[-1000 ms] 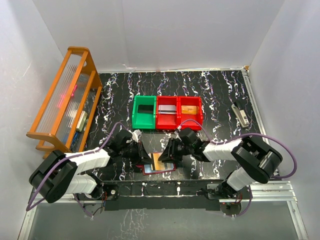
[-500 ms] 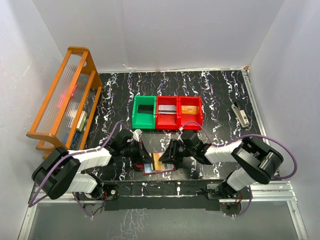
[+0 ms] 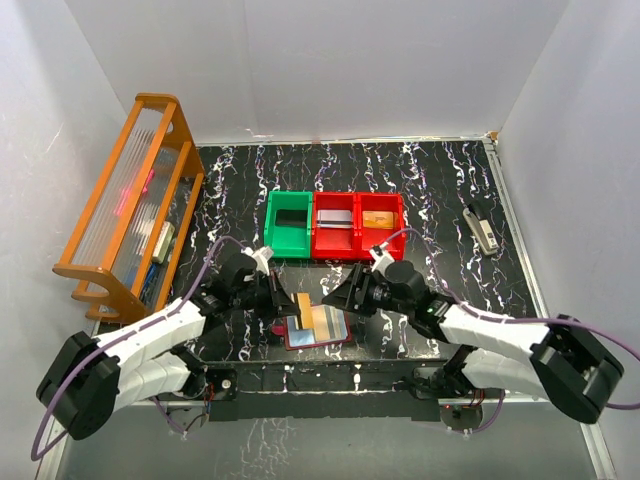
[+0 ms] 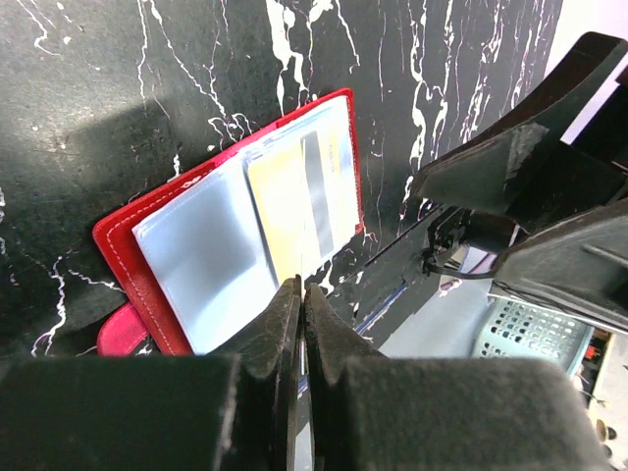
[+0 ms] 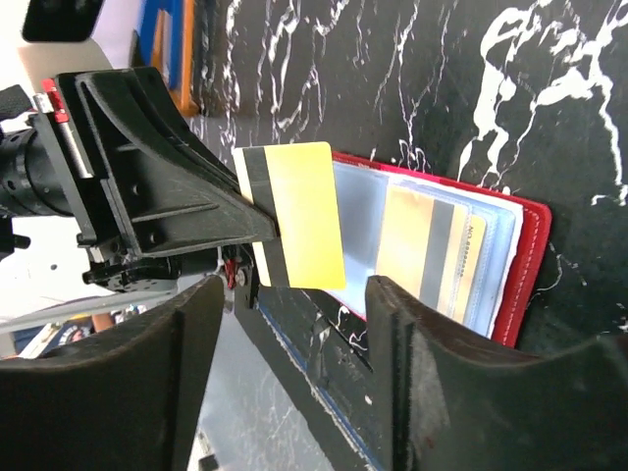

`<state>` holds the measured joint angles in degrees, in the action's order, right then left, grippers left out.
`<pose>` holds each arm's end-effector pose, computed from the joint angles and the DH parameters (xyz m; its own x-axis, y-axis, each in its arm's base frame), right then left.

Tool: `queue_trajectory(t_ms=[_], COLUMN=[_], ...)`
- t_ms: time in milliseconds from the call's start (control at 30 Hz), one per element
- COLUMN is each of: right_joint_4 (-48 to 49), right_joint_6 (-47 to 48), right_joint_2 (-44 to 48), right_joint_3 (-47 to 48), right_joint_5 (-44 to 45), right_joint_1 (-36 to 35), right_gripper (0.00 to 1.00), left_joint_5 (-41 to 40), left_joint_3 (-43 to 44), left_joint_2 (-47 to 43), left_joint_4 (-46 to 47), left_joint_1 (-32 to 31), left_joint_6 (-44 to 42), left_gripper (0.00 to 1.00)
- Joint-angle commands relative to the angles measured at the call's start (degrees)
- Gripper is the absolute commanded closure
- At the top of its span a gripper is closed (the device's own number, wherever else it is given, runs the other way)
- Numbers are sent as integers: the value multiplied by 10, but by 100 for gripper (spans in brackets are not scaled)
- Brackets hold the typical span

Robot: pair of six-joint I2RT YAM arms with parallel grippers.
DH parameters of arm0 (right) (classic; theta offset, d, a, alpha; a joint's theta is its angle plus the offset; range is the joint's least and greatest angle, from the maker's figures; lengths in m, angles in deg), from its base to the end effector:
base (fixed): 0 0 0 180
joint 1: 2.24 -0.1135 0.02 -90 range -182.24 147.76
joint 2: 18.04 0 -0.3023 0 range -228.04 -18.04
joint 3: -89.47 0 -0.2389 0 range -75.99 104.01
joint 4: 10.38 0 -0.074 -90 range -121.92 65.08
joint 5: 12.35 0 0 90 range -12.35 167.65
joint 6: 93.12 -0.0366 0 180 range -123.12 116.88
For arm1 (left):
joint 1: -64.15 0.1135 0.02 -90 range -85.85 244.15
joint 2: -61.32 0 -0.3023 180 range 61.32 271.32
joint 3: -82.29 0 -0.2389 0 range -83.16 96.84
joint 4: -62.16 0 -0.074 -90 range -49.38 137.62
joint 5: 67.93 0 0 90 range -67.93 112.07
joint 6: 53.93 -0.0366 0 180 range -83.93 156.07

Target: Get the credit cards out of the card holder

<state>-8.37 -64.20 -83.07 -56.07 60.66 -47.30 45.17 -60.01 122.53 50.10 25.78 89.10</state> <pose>0.1293 0.1447 0.2139 -0.9145 0.2686 -0.3025 -0.1194 0.5350 0.8363 0.1330 -0.1236 0.2205 -0.9303 -0.2007 -0.3068 0.1295 0.6031 -0.7871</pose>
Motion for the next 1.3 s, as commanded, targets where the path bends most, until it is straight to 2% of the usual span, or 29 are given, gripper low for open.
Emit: queue_trajectory(t_ms=[0,167,267,367,467,600,700,767,833,1033,1267], right_joint_4=[-1,-23,-68,-95,-102,-42,69,154,191,163,166], right_joint_6=[18,15,18,45,71,61,14,-12,-6,36,27], right_joint_2=[71,157,220,270,297,264,208,171,147,144,117], right_joint_3=[-31,-61,-67,-66,-64,-88,-119,-130,-120,-52,19], right_joint_5=[75,137,188,201,149,-40,-177,-237,-262,-311,-339], right_joint_1=[-2,5,11,22,59,177,266,297,300,299,268], right_gripper=[36,15,2,2,2,2,3,7,8,8,13], left_joint_5=[-26,-28,-20,-5,-11,7,25,32,38,66,89], left_joint_3=[25,21,24,33,60,81,84,89,94,67,70], left_joint_2=[-38,-83,-106,-119,-123,-131,-137,-136,-132,-135,-132], left_joint_4=[-48,-21,-10,-3,-45,-35,-3,6,13,126,153], left_joint_1=[-1,-2,-2,-2,-2,-2,-2,-2,-2,-2,-2], left_joint_6=[-30,-41,-53,-77,-137,-164,-145,-130,-108,-15,2], left_gripper=[100,100,100,100,100,100,100,100,100,100,100])
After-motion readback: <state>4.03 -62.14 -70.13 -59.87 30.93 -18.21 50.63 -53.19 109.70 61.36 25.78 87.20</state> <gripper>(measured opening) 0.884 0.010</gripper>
